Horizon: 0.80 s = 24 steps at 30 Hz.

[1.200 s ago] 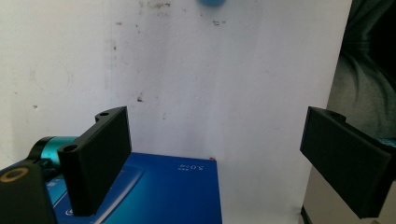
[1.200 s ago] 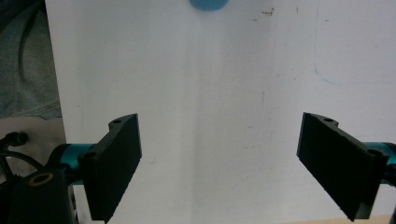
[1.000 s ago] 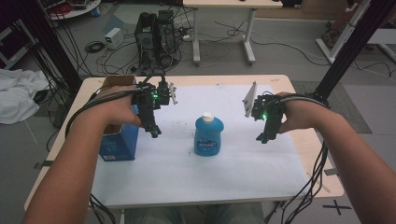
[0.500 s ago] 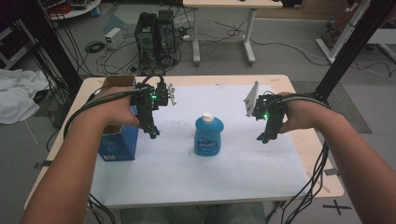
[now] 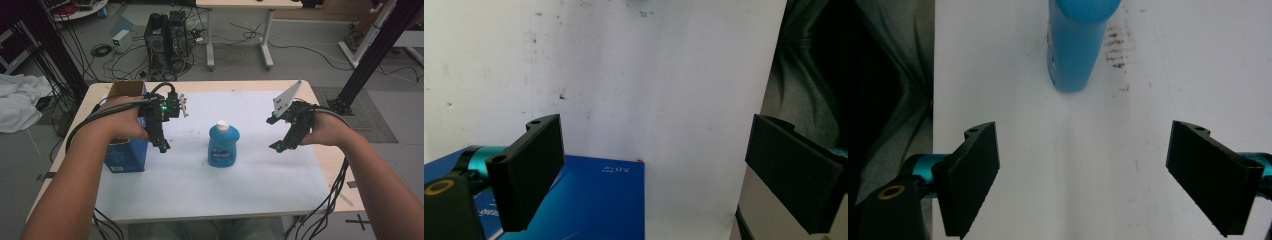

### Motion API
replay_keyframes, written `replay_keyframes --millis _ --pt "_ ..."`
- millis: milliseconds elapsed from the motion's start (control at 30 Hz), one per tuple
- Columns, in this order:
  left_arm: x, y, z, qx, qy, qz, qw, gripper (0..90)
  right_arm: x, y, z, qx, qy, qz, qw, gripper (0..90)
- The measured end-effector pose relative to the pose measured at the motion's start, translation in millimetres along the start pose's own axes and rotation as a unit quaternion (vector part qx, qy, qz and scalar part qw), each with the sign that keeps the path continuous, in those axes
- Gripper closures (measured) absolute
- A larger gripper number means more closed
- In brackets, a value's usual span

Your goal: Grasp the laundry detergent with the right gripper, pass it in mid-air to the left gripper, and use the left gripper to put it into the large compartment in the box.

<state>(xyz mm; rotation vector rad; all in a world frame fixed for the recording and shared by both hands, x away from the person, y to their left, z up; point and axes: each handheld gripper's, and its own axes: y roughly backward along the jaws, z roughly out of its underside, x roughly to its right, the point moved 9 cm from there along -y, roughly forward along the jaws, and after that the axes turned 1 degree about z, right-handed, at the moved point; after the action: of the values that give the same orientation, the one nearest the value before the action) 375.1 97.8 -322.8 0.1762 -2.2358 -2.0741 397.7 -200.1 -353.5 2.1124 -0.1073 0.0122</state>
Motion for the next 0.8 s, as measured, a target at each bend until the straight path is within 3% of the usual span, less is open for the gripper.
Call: replay_keyframes --millis 100,267,333,400,533,800 --pt "1.0 0.4 0.8 0.000 0.001 -0.001 1.0000 8.9 -0.7 -8.9 4.0 0.011 -0.023 0.001 0.9997 13.0" --pt "3.5 -0.5 2.2 0.000 -0.001 -0.001 1.0000 8.9 -3.0 -28.0 2.6 0.028 -0.032 -0.012 0.9990 13.1" --pt "4.8 -0.9 4.0 -0.005 0.000 0.000 1.0000 8.9 -1.0 -37.3 0.0 0.034 -0.018 -0.013 0.9992 13.1" --pt "5.1 -0.7 4.9 -0.002 0.001 -0.002 1.0000 8.9 -4.2 -43.6 -0.9 0.027 -0.028 -0.021 0.9990 13.0" --pt "5.7 -2.6 5.4 -0.002 0.001 -0.002 1.0000 8.9 -4.4 -57.3 -6.6 0.027 -0.023 -0.030 0.9989 13.1" --pt "8.9 -4.6 5.2 0.001 -0.001 0.000 1.0000 8.9 -0.6 -75.9 -19.3 0.046 -0.021 -0.033 0.9982 13.1"
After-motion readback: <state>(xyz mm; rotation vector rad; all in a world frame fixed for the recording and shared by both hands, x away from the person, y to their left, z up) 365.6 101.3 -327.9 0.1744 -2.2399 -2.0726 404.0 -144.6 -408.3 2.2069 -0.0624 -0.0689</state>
